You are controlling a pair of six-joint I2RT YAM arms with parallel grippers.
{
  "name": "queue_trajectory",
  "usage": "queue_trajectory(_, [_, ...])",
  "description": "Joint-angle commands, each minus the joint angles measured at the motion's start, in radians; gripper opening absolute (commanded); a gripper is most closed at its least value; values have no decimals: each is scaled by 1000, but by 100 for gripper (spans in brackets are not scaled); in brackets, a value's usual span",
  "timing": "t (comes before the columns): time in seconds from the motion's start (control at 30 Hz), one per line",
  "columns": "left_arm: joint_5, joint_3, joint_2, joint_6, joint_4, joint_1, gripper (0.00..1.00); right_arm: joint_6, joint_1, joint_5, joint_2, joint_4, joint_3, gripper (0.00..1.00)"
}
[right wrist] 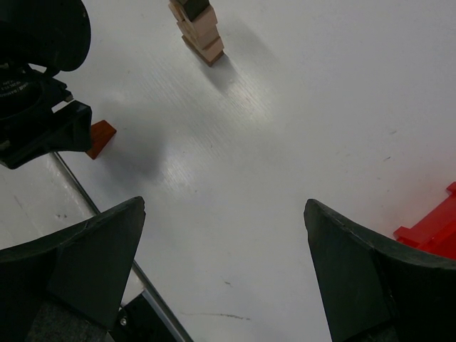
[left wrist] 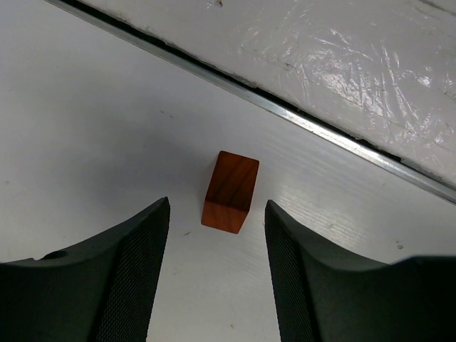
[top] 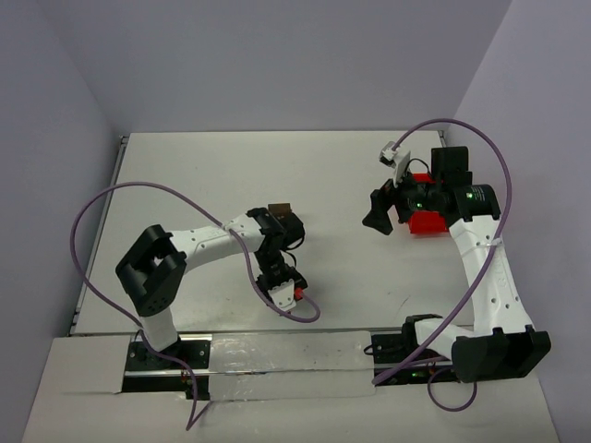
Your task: Build the wood block tower
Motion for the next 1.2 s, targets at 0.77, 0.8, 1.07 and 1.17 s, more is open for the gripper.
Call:
queue_trajectory(0.77, [-31, -113, 69, -62, 217, -5, 42, -25, -7, -24, 42, -13, 25, 100])
queue_trajectory(0.8, [-32, -112, 65, -74, 219, -5, 38, -25, -7, -25, 43, -13, 25, 100])
queue_trajectory(1.07, [6, -15, -55, -344, 173, 31, 2, -10, -7, -42, 52, 8, 38, 100])
queue_trajectory(1.17, [39, 107, -94, -531, 107, 60, 0, 2, -6, -43, 63, 25, 44, 100])
